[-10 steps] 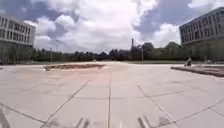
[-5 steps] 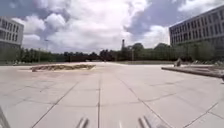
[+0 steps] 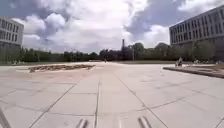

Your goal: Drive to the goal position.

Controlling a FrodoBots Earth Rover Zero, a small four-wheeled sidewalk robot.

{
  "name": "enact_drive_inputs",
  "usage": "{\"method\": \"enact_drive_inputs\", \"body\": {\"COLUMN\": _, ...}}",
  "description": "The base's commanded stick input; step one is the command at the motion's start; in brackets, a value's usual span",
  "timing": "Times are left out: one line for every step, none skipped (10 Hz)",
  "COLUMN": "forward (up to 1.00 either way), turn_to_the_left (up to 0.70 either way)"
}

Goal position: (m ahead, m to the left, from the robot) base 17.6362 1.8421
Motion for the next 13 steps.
{"method": "enact_drive_inputs", "body": {"forward": 0.5, "turn_to_the_left": 0.0}}
{"method": "enact_drive_inputs", "body": {"forward": 0.5, "turn_to_the_left": 0.0}}
{"method": "enact_drive_inputs", "body": {"forward": 0.5, "turn_to_the_left": 0.0}}
{"method": "enact_drive_inputs", "body": {"forward": 0.5, "turn_to_the_left": 0.0}}
{"method": "enact_drive_inputs", "body": {"forward": 0.5, "turn_to_the_left": 0.0}}
{"method": "enact_drive_inputs", "body": {"forward": 0.5, "turn_to_the_left": 0.0}}
{"method": "enact_drive_inputs", "body": {"forward": 0.5, "turn_to_the_left": 0.0}}
{"method": "enact_drive_inputs", "body": {"forward": 0.5, "turn_to_the_left": 0.0}}
{"method": "enact_drive_inputs", "body": {"forward": 0.5, "turn_to_the_left": 0.0}}
{"method": "enact_drive_inputs", "body": {"forward": 0.5, "turn_to_the_left": 0.0}}
{"method": "enact_drive_inputs", "body": {"forward": 0.5, "turn_to_the_left": 0.0}}
{"method": "enact_drive_inputs", "body": {"forward": 0.5, "turn_to_the_left": 0.0}}
{"method": "enact_drive_inputs", "body": {"forward": 0.5, "turn_to_the_left": 0.0}}
